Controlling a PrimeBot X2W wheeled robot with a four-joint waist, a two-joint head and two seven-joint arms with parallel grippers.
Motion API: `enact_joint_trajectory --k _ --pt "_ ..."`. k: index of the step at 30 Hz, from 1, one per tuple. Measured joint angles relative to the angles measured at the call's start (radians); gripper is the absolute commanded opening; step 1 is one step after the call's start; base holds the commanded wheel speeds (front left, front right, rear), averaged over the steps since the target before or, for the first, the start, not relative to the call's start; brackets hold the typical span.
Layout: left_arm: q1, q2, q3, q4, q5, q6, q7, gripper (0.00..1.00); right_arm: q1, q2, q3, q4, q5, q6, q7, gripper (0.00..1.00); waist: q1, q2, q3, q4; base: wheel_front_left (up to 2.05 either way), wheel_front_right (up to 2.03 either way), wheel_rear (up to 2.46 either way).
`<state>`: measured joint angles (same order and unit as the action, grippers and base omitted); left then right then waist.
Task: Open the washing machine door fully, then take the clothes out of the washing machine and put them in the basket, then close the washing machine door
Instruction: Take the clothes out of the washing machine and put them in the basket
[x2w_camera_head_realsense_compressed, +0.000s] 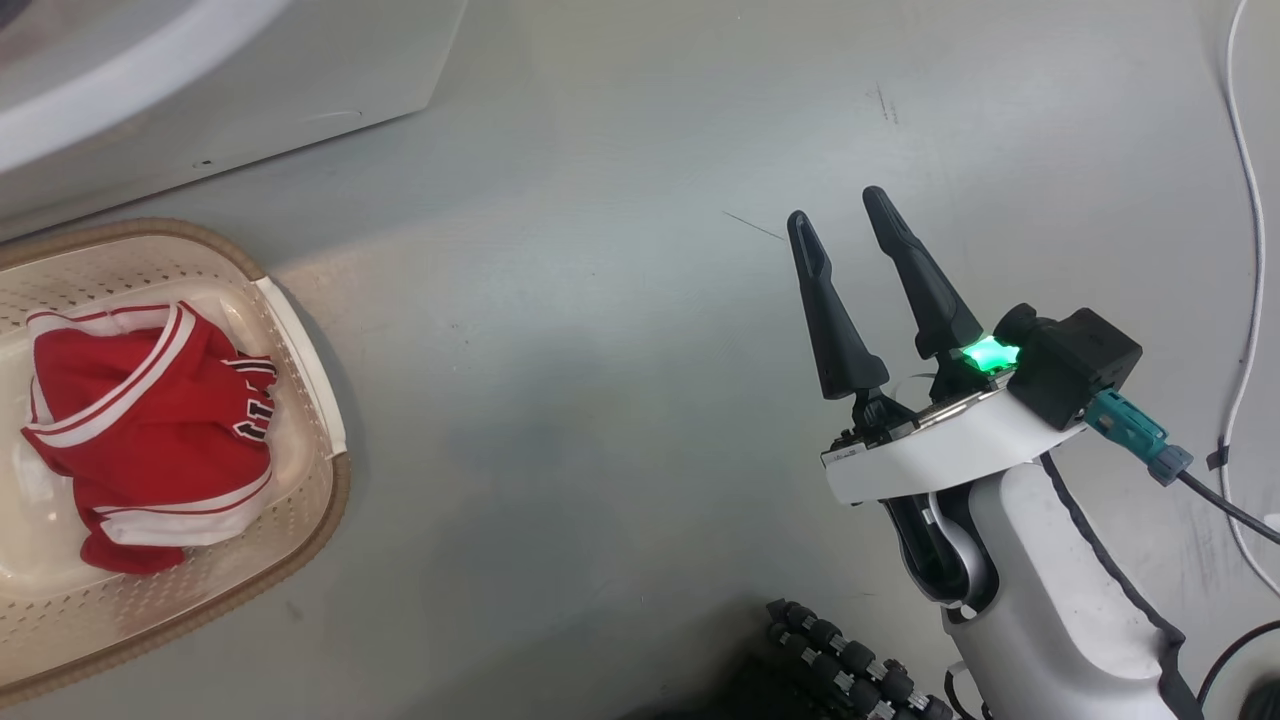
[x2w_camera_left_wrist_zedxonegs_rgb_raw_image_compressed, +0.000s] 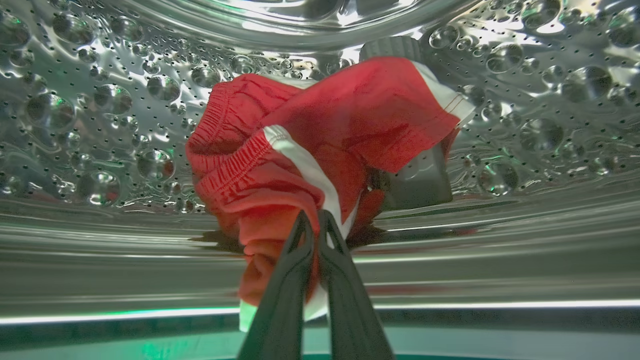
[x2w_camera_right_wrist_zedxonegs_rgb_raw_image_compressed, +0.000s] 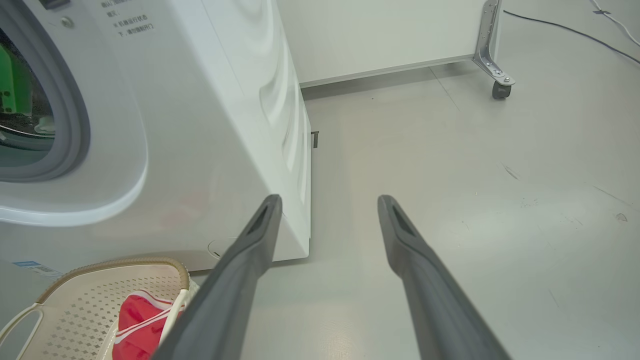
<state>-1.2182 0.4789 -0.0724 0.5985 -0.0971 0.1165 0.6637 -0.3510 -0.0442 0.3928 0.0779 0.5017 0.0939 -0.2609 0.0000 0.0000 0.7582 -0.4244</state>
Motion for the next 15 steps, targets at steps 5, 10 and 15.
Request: enact_joint_trajectory --k 5,10,15 --pt "-0.007 -0.026 0.022 -0.012 -0.017 0.000 -0.024 0.00 -0.008 0.000 0.000 0.000 0.000 0.000 0.000 1.00 0.0000 0.0000 0.000 0.002 0.00 0.00 0.00" --pt "-0.007 -0.071 0.062 -0.021 -0.064 0.000 -0.090 0.00 -0.009 0.000 -0.009 0.008 -0.001 -0.001 0.000 1.00 0.0000 0.0000 -0.005 0.009 0.00 0.00 0.00" --pt "0.007 -0.116 0.110 -0.026 -0.100 0.002 -0.193 0.00 -0.010 0.000 -0.008 0.014 -0.011 -0.001 0.000 1.00 0.0000 0.0000 -0.023 0.021 0.00 0.00 0.00"
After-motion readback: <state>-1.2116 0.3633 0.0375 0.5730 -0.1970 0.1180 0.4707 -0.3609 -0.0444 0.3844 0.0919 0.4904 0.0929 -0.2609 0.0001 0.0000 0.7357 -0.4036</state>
